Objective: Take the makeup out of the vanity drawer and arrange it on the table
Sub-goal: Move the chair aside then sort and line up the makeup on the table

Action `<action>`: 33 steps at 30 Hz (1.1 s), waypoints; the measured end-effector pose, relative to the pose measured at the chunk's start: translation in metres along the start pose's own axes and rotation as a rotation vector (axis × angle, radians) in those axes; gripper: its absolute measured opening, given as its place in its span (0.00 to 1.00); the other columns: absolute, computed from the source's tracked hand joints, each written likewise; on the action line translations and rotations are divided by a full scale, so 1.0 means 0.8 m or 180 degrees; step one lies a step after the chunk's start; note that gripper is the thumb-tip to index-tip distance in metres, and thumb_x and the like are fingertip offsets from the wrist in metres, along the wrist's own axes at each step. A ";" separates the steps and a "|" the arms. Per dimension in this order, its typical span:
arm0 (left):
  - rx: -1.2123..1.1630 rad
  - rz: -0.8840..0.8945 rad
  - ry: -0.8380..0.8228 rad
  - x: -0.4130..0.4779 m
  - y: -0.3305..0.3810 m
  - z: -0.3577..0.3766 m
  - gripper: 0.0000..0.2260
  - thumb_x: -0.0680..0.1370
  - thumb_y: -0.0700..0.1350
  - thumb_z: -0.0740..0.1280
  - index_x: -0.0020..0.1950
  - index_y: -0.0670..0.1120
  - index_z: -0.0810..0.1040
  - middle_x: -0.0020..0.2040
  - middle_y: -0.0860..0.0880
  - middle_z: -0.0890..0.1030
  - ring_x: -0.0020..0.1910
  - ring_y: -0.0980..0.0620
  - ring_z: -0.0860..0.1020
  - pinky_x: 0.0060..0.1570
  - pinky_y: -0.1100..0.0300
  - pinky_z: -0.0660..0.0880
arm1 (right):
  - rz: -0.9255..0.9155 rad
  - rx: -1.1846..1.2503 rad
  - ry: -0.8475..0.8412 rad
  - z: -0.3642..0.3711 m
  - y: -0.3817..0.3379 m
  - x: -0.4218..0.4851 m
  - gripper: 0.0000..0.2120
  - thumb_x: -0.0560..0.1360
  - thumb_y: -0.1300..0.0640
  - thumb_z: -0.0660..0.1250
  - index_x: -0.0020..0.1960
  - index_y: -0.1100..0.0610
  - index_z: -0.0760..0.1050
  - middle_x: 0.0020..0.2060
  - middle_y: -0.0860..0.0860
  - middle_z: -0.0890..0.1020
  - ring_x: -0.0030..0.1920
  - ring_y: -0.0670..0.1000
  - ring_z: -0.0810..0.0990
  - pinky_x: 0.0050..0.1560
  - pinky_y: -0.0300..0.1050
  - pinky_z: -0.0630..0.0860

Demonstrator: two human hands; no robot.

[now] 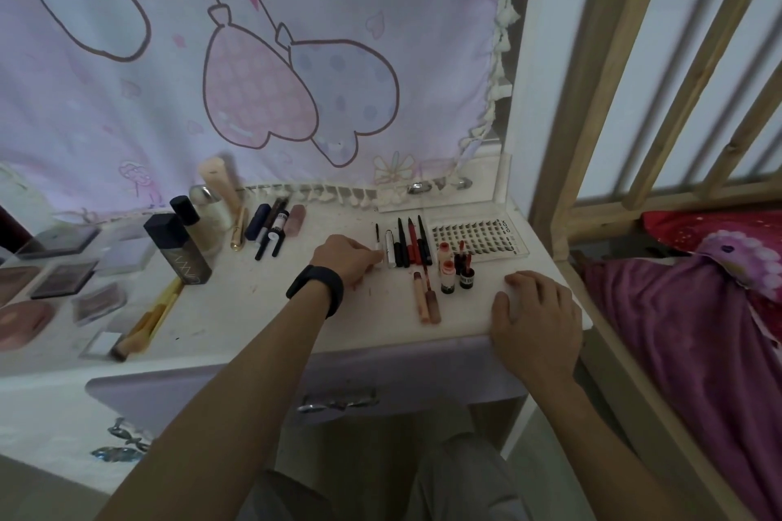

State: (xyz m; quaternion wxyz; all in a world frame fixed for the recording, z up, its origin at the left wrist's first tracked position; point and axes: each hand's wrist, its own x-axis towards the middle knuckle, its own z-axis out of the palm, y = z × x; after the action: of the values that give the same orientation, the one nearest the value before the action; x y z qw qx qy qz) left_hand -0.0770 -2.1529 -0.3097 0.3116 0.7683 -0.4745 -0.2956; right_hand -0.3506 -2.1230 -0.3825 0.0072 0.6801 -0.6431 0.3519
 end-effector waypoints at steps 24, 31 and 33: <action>0.1661 0.0656 0.0680 -0.057 -0.118 -0.095 0.13 0.81 0.52 0.60 0.63 0.53 0.77 0.65 0.49 0.75 0.62 0.46 0.72 0.58 0.50 0.73 | -0.1935 0.0758 -0.0650 0.043 -0.185 -0.055 0.09 0.77 0.54 0.70 0.55 0.54 0.82 0.52 0.49 0.83 0.54 0.52 0.79 0.53 0.46 0.77; 0.1921 0.1039 0.0728 0.011 -0.096 -0.105 0.28 0.81 0.52 0.63 0.79 0.54 0.59 0.77 0.47 0.64 0.76 0.44 0.59 0.70 0.48 0.67 | -0.2008 0.0505 -0.0685 0.070 -0.196 -0.048 0.11 0.79 0.48 0.62 0.54 0.50 0.80 0.52 0.48 0.81 0.52 0.53 0.76 0.50 0.47 0.73; 0.2138 0.1065 0.0653 0.037 -0.087 -0.102 0.30 0.81 0.54 0.61 0.81 0.52 0.54 0.78 0.47 0.62 0.77 0.44 0.57 0.72 0.48 0.63 | -0.2013 0.0529 -0.0654 0.071 -0.195 -0.049 0.11 0.79 0.48 0.63 0.54 0.50 0.80 0.52 0.49 0.81 0.52 0.53 0.77 0.49 0.48 0.74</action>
State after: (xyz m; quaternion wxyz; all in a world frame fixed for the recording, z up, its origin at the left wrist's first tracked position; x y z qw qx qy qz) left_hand 0.0330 -2.1386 -0.3160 0.1324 0.7651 -0.6301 0.0095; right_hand -0.1841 -2.0883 -0.3752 -0.0043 0.8759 -0.3669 0.3132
